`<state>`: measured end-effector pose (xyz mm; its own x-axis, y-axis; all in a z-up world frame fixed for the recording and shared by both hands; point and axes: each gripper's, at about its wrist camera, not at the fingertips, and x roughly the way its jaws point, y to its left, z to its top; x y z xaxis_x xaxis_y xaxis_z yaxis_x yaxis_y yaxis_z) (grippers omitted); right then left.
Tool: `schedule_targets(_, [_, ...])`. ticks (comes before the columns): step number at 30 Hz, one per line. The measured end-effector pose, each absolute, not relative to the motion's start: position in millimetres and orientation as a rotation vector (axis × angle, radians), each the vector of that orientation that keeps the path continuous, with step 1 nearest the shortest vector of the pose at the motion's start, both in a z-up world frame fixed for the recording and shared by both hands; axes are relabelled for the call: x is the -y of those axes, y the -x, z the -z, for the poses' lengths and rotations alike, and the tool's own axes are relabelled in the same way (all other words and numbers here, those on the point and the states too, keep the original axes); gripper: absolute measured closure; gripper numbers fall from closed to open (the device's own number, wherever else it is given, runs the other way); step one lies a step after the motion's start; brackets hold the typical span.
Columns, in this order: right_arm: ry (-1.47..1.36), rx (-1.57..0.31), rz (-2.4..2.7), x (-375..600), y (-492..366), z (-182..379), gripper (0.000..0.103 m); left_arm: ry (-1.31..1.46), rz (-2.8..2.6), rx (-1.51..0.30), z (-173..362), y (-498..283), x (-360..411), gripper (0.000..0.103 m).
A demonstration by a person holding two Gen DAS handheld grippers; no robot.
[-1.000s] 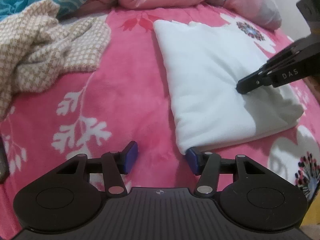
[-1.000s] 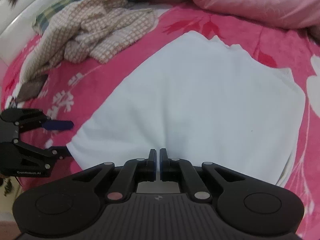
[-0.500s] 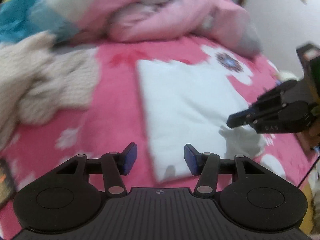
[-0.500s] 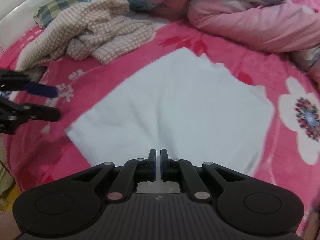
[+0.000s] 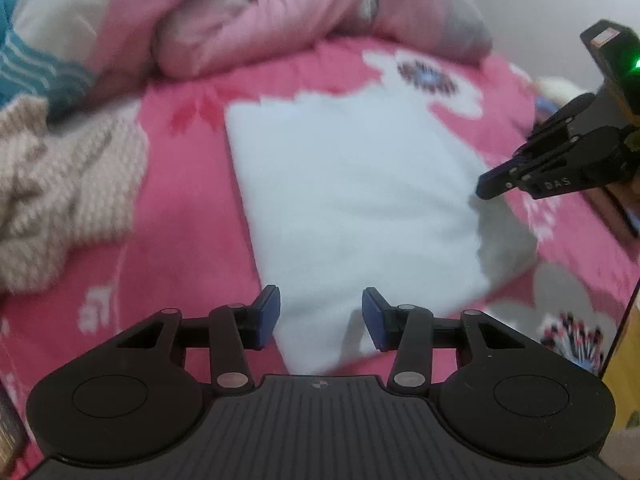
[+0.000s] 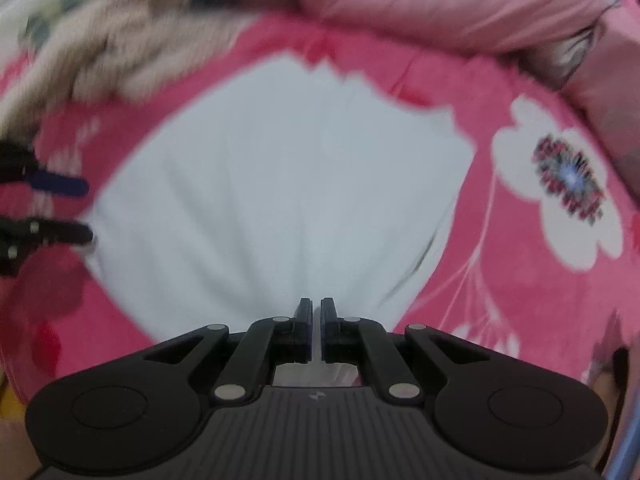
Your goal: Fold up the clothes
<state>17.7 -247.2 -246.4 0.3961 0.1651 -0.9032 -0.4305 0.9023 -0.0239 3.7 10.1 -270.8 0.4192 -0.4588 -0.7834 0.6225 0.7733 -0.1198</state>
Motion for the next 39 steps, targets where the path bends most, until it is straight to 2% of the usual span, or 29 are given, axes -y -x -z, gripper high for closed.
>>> schedule_targets(3, [0.28, -1.119, -0.4, 252.7, -27.2, 266.6, 0.1, -0.24, 0.675, -0.984, 299.3, -7.9, 0.1, 0.057])
schedule_targets(6, [0.322, -1.091, -0.461, 258.6, -23.2, 284.9, 0.101, -0.261, 0.678, -0.969, 296.6, -8.2, 2.9, 0.057])
schedule_targets(12, [0.324, -1.044, -0.442, 256.9, -39.3, 241.6, 0.1, -0.239, 0.659, -0.891, 264.5, -19.6, 0.3, 0.058])
schedule_targets(15, [0.303, -1.017, -0.417, 263.1, -58.2, 246.6, 0.1, -0.233, 0.645, -0.872, 269.4, -35.1, 13.2, 0.058])
schedule_targets(18, [0.344, -1.045, -0.403, 272.0, -64.2, 280.2, 0.1, -0.229, 0.611, -0.928, 299.5, -46.8, 19.2, 0.048])
schedule_targets(19, [0.351, -1.03, -0.416, 275.0, -62.4, 287.2, 0.101, -0.229, 0.606, -0.927, 300.8, -46.6, 19.4, 0.048])
schedule_targets(23, [0.342, -1.046, -0.416, 278.1, -67.0, 276.7, 0.1, -0.191, 0.583, -0.942, 278.8, -49.1, 14.3, 0.059])
schedule_targets(28, [0.271, -0.954, -0.391, 280.0, -84.6, 255.3, 0.1, -0.202, 0.607, -0.821, 259.6, -56.5, 31.2, 0.059])
schedule_targets(32, [0.257, -0.997, -0.386, 281.0, -108.4, 292.3, 0.1, -0.219, 0.594, -0.891, 299.9, -73.4, 50.3, 0.056])
schedule_targets(34, [0.209, -0.983, -0.408, 290.5, -112.5, 302.9, 0.1, -0.195, 0.589, -0.903, 297.6, -75.2, 48.0, 0.056])
schedule_targets(39, [0.041, -1.045, -0.383, 302.2, -124.9, 274.7, 0.1, -0.155, 0.583, -0.875, 271.0, -80.3, 44.1, 0.058])
